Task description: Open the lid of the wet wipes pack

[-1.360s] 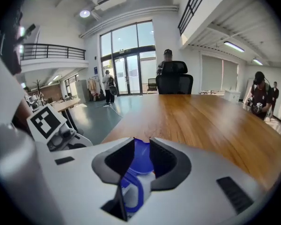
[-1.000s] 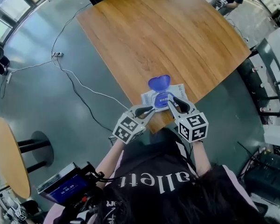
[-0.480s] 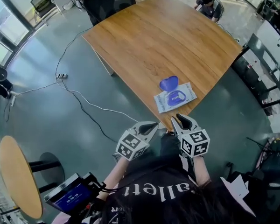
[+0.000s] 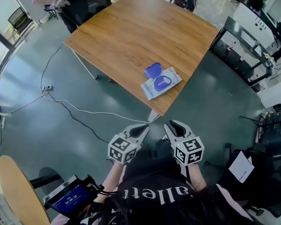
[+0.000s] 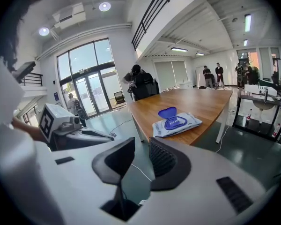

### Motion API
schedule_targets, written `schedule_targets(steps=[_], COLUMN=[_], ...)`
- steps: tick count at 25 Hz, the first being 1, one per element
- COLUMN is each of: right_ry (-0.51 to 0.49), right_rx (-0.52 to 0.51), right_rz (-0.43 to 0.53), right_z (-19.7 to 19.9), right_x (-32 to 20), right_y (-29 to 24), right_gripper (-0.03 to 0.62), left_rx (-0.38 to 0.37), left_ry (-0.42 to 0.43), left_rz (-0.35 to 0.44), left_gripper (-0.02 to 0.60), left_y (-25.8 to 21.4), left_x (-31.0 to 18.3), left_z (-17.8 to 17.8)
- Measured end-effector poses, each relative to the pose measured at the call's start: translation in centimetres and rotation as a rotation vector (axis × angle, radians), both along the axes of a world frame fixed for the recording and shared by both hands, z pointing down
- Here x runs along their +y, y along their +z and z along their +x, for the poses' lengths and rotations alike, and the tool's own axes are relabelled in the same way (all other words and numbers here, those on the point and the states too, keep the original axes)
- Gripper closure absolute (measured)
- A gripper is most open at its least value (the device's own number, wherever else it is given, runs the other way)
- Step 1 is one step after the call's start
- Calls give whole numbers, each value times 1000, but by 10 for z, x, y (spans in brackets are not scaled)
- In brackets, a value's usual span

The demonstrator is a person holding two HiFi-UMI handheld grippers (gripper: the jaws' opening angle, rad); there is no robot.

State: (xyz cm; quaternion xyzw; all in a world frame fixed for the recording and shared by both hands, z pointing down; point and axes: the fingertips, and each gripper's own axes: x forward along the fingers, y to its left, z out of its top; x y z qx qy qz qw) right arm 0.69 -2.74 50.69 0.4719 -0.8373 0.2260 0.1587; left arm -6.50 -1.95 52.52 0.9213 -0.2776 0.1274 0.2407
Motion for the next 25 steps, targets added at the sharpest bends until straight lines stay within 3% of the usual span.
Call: schedule_targets(steps=[10,17,25], right_ry=[20,32,15], right_rx=[-36,-62,-79], right_rz=[19,37,38], right_z=[39,57,68], right_x=[66,97,138], right_y=[-14,-29,-29], right_gripper=[491,491,513], left_rx=[-13,24,8], left_ry=[2,-6,-27], left_rz=[43,73,103], left_gripper=[579,580,580], left_y=[-19,-37,-46], left_x=[63,96,126], left_z=[47,68,81])
